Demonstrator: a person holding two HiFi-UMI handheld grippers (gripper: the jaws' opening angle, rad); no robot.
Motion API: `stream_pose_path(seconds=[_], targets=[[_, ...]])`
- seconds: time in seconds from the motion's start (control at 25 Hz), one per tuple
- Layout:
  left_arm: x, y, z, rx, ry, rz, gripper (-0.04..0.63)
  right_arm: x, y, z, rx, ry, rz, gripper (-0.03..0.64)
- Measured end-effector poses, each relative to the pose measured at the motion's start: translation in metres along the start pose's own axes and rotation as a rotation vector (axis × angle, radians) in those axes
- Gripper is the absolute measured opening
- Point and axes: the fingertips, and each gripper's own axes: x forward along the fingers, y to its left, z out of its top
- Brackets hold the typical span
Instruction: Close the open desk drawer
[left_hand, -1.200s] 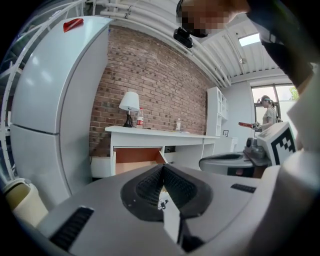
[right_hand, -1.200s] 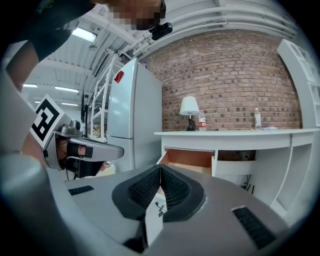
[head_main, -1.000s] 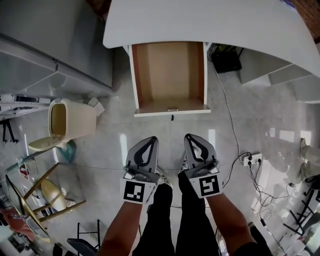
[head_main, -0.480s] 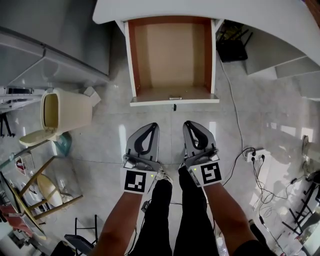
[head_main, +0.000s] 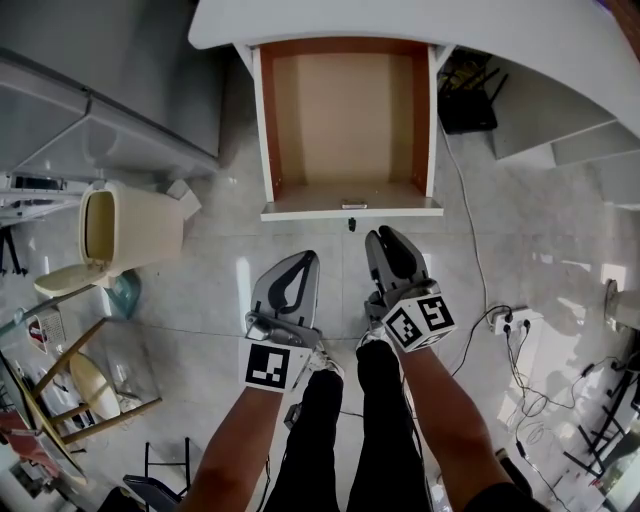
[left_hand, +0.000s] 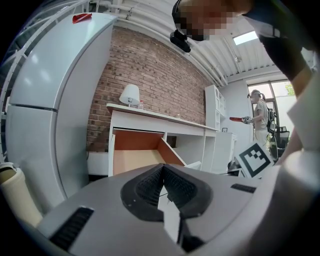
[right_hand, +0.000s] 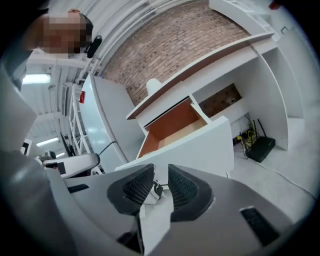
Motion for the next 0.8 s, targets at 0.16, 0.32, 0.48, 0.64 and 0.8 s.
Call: stream_pose_path(seconds=[0.16, 0.32, 0.48, 0.64, 0.8], targets=[[-0.003, -0.004, -0.005, 0.002, 0.006, -0.020, 0.005, 0.016, -0.015, -0.012, 0.198, -0.001, 0.044, 0.109], [-0.006, -0.005, -0.013, 0.006, 0.023, -0.029, 0.005, 0.033, -0.033, -0.019, 0.337, -0.026, 0.047, 0.121], [-0.006, -0.004, -0.019, 0.006, 0.031, -0.023, 0.005, 0.042, -0.046, -0.020, 0.386, -0.044, 0.066, 0.141], [-0.006, -0.003, -0.022, 0.005, 0.036, -0.023, 0.003, 0.041, -0.047, -0.022, 0.408, -0.041, 0.104, 0.146], [-0.005, -0.003, -0.023, 0.007, 0.036, -0.026, 0.005, 0.041, -0.055, -0.024, 0.426, -0.035, 0.092, 0.156]])
